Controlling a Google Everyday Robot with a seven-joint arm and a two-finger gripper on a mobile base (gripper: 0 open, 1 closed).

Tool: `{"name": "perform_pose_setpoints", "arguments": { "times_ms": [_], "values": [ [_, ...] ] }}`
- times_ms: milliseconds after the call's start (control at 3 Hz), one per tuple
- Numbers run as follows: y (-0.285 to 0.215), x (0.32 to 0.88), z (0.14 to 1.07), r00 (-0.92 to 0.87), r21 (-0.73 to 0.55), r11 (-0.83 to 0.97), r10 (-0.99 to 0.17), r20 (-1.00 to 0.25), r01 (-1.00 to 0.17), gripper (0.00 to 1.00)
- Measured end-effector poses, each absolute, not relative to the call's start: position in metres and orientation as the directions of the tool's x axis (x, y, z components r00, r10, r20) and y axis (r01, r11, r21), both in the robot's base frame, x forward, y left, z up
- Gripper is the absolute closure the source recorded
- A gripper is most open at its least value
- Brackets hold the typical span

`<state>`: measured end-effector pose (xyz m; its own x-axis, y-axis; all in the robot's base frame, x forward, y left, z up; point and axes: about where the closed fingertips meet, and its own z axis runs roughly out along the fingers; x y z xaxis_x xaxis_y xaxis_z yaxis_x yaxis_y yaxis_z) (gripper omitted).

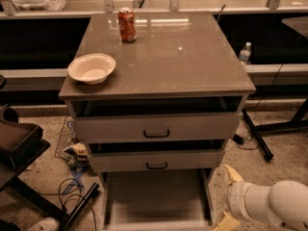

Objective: Close bottom drawer

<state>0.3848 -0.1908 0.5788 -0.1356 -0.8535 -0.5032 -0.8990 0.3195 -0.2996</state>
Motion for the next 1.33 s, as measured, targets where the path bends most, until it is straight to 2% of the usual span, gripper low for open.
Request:
{"name": "perform_pose_setpoints", "arguments": {
  "times_ms": [333, 1000, 1333],
  "values": [
    [-0.21, 0.365, 0.538, -0.166, -0.263, 0.32, -0.864, -0.476, -0.91, 0.0],
    [-0.25, 0.326, 0.418, -0.17, -0.179, 0.308, -0.827, -0.536, -0.934, 0.0],
    [-0.264, 0.305, 0.357, -0.175, -0.118, 0.292, -0.801, -0.573, -0.949, 0.26]
  ]
}}
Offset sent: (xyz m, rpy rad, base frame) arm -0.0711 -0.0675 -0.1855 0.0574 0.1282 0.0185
